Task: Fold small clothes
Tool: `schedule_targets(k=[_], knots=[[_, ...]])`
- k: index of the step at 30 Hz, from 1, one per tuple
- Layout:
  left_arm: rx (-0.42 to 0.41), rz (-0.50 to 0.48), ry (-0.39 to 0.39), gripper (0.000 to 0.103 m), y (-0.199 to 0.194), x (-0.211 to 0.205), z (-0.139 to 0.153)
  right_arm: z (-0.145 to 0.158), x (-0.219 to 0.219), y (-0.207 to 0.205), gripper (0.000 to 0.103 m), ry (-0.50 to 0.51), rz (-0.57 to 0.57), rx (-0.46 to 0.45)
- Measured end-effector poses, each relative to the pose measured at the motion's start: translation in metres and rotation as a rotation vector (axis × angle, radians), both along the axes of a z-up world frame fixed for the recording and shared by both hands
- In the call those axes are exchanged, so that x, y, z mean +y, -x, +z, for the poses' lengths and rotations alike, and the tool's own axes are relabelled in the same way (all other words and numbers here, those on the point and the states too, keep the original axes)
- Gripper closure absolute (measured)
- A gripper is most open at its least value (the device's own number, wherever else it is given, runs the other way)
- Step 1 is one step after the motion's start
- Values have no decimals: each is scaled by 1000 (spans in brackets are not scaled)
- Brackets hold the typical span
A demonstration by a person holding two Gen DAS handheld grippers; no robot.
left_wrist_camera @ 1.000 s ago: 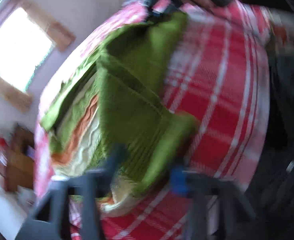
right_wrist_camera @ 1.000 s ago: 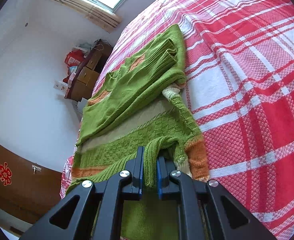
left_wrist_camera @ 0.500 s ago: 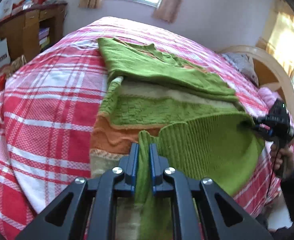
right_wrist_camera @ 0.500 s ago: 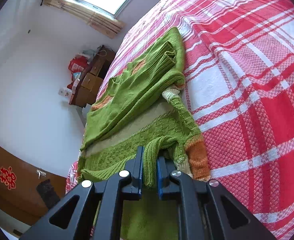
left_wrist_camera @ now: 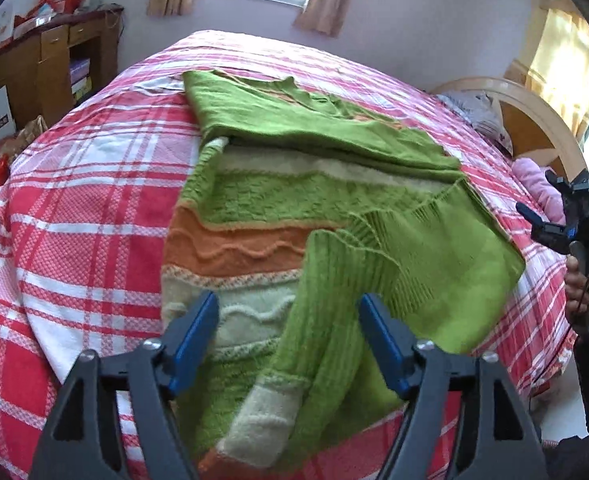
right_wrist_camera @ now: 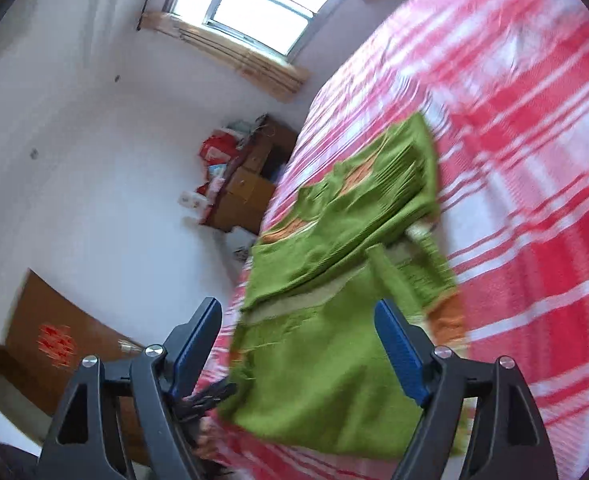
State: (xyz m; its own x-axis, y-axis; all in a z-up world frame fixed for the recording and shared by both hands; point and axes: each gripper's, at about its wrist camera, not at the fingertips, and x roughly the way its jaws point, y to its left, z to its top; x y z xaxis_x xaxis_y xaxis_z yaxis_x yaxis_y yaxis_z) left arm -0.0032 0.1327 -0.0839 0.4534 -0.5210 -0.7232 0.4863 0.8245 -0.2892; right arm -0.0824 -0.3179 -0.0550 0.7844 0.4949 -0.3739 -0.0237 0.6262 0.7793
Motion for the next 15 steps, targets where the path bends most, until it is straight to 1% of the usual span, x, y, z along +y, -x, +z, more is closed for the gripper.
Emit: schedule_targets(k=[3, 5, 6, 7, 8, 9, 10, 13, 14, 15], knots=[[4, -21, 12, 25, 2, -4, 1, 3, -2, 17, 23, 103, -37, 10], [-19, -39, -8, 43, 5, -9, 2, -1, -5, 24, 24, 140, -51, 28], [-18, -52, -12, 65, 6, -11, 1, -4, -5, 28, 24, 157, -58, 40], [-9, -57, -12, 79, 6, -12, 1, -5, -6, 29, 24, 166, -62, 45], [0, -51, 0, 79, 6, -11, 0, -6, -6, 30, 24, 182, -71, 51], [2, -41, 14, 83, 6, -9, 1, -7, -7, 33, 24, 200, -81, 55], [7, -25, 44, 85, 5, -5, 3, -6, -7, 34, 24, 230, -96, 56], [-1, 34, 187, 85, 6, 18, 15, 1, -6, 33, 24, 310, -108, 54], [-5, 65, 212, 85, 4, 26, 18, 3, -4, 29, 24, 333, -103, 54], [-5, 92, 214, 85, 1, 30, 18, 5, -2, 24, 24, 367, -93, 56]])
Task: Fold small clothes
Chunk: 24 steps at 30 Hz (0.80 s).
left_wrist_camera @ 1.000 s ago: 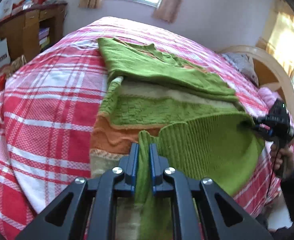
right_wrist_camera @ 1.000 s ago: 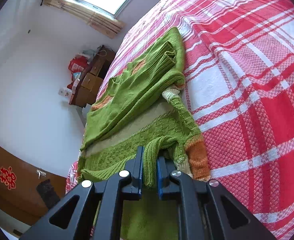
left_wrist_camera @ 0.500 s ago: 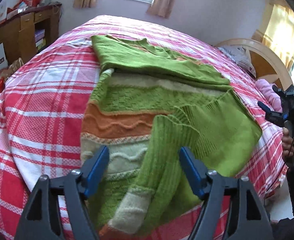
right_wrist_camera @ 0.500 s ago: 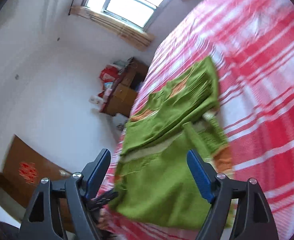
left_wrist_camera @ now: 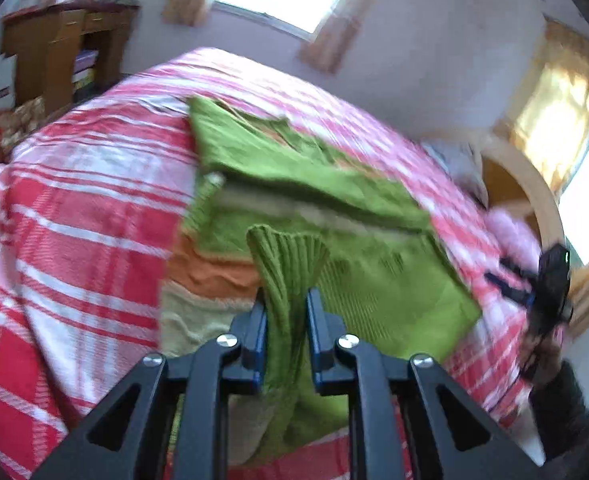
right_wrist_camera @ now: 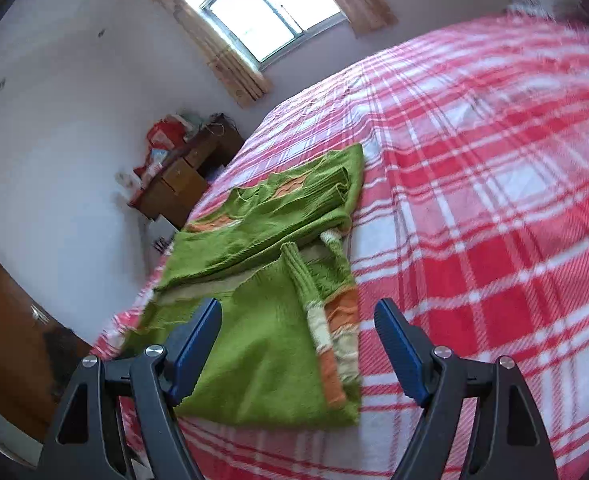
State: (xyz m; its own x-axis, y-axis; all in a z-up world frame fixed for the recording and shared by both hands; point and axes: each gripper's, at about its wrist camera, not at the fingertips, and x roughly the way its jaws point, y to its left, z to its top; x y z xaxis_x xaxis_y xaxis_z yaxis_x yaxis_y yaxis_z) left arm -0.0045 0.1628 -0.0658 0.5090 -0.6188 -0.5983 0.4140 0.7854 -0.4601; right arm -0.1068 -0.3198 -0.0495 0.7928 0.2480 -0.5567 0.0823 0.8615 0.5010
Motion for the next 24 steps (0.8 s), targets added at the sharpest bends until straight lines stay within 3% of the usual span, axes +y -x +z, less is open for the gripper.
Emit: schedule_targets(k=[3, 5, 7, 9, 11, 12, 14, 15, 18, 20, 21, 22, 24], knots=[[46, 32, -60, 85, -12, -3, -12, 4, 12, -16, 24, 89, 42, 13], [81, 19, -54, 76, -15, -6, -20, 3, 26, -33, 24, 170, 73, 30], [92, 2, -33, 51, -13, -8, -21, -2, 40, -53, 24, 241, 119, 51], [74, -13, -29, 37, -11, -11, -19, -10, 53, -69, 24, 304, 152, 76], [45, -15, -62, 37, -11, -15, -17, -22, 64, -87, 24, 364, 186, 112], [36, -16, -71, 41, -9, -16, -18, -28, 68, -93, 24, 381, 200, 129], [48, -29, -48, 64, -10, -15, -19, -41, 76, -105, 27, 424, 220, 171], [61, -40, -40, 73, -11, -15, -21, -43, 81, -106, 34, 461, 221, 157], [60, -42, -35, 73, -8, -15, -20, -39, 88, -102, 69, 494, 247, 139], [60, -47, -22, 65, -7, -13, -18, -35, 88, -96, 86, 482, 237, 142], [62, -47, -22, 52, -7, -12, -17, -33, 87, -92, 92, 478, 233, 136], [62, -38, -22, 40, -6, -9, -17, -30, 84, -86, 92, 472, 219, 128], [62, -16, 2, 35, -5, -1, -16, -26, 80, -76, 94, 493, 165, 127]])
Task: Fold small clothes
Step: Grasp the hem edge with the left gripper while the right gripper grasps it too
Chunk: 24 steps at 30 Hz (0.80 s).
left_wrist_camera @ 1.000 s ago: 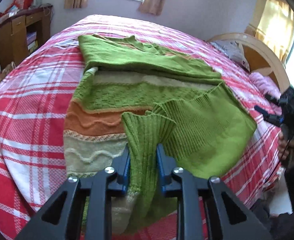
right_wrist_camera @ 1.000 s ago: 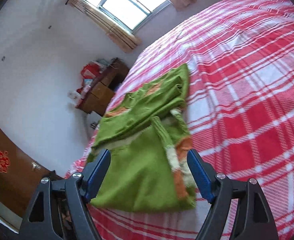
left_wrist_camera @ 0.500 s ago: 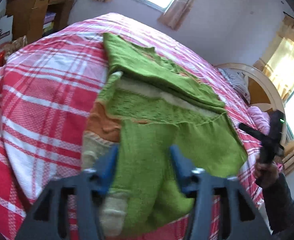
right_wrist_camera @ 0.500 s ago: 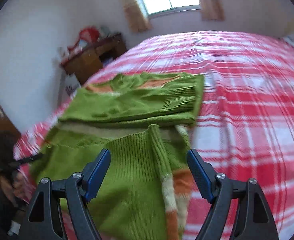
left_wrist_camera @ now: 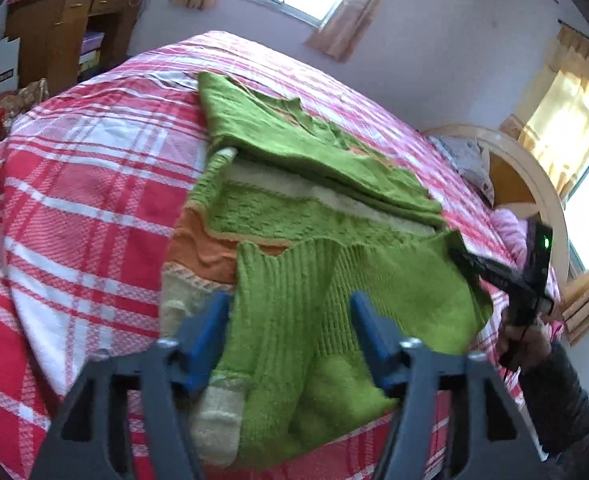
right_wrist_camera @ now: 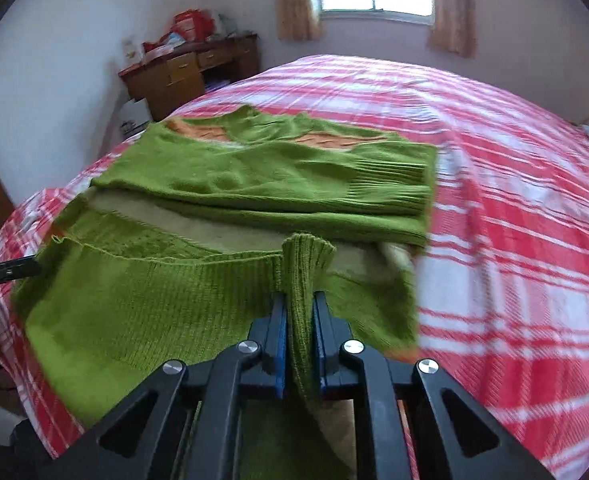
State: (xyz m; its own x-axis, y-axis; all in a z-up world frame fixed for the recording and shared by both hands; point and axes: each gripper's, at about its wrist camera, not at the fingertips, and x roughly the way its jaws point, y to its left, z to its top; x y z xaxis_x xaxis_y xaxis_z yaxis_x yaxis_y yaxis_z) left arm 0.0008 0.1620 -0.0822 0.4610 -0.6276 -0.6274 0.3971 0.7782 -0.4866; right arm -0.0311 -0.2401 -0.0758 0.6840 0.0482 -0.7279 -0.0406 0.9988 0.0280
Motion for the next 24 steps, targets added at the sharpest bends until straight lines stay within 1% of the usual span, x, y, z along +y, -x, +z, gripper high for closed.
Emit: schedule_targets(k=[1, 2, 3, 5, 6, 7, 8, 9, 11, 12, 15, 16, 19, 20, 21, 22, 24], knots=[[9, 5, 19, 35, -1, 2, -1, 1, -4, 6, 95, 27, -38, -6], [30, 7, 52, 35, -4, 6, -3, 2, -10, 10, 96, 27, -64, -12], [46, 7, 67, 35, -6, 5, -5, 2, -17, 14, 96, 1, -88, -15], [63, -5, 72, 36, -9, 1, -8, -3, -31, 22, 96, -98, -103, -7], [56, -10, 69, 37, -8, -1, -8, -5, -31, 23, 96, -107, -103, -3], [49, -17, 71, 46, -7, -3, -6, -8, -29, 24, 96, -91, -101, 5], [54, -21, 84, 52, -8, -4, -6, -9, -25, 24, 96, -78, -100, 5], [72, -22, 114, 59, -9, -2, -6, -9, -23, 23, 96, -65, -100, 1], [93, -7, 174, 60, -12, 5, -6, -8, -22, 23, 96, -53, -103, 3], [100, 6, 185, 60, -13, 8, -6, -8, -22, 23, 96, -52, -102, 5], [119, 20, 123, 60, -17, 6, -11, -10, -26, 26, 96, -78, -104, 4], [124, 20, 120, 60, -18, 5, -13, -10, -28, 26, 96, -92, -108, 2], [136, 44, 168, 61, -19, 11, -16, -12, -27, 27, 96, -97, -114, -2], [144, 57, 184, 67, -20, 14, -18, -12, -26, 27, 96, -94, -114, -2], [156, 72, 190, 85, -22, 17, -21, -12, -26, 26, 96, -91, -114, -2], [172, 85, 197, 89, -23, 19, -25, -13, -26, 26, 96, -90, -113, -2], [188, 107, 249, 92, -22, 27, -29, -13, -26, 26, 96, -91, -114, -3]])
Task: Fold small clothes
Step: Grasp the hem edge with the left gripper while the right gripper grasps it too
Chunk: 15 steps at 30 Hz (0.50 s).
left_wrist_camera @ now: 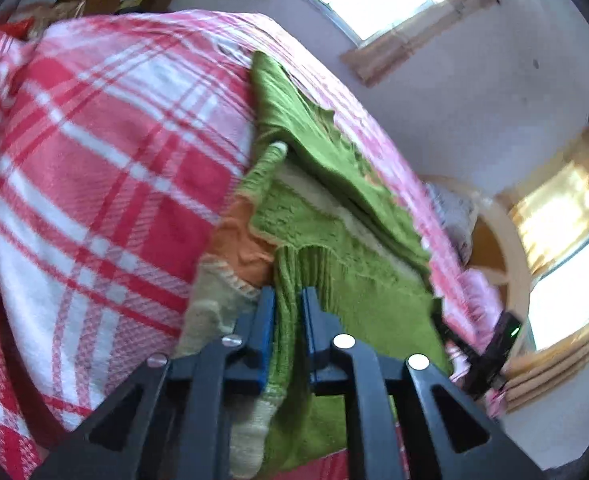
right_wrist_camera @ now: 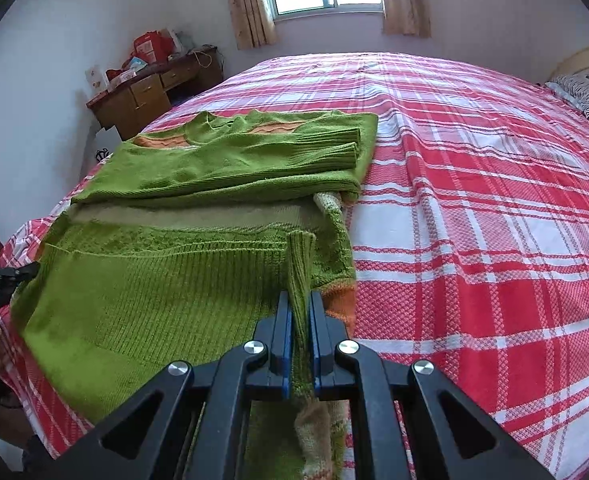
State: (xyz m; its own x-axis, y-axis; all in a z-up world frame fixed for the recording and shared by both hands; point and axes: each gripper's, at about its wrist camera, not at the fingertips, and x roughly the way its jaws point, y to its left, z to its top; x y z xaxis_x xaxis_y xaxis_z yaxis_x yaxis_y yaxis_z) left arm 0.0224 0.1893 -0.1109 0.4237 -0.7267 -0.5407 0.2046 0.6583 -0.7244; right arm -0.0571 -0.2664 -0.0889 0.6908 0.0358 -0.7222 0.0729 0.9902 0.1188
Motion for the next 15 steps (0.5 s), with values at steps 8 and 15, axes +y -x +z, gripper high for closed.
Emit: schedule_targets(k=[8, 15], knots=[[-182, 32, -148, 93, 20, -1, 46, 17, 8, 7, 96, 43, -23, -41], [-133, -49, -273, 91, 1, -19, 30, 2, 4, 12, 96, 37, -52, -5]])
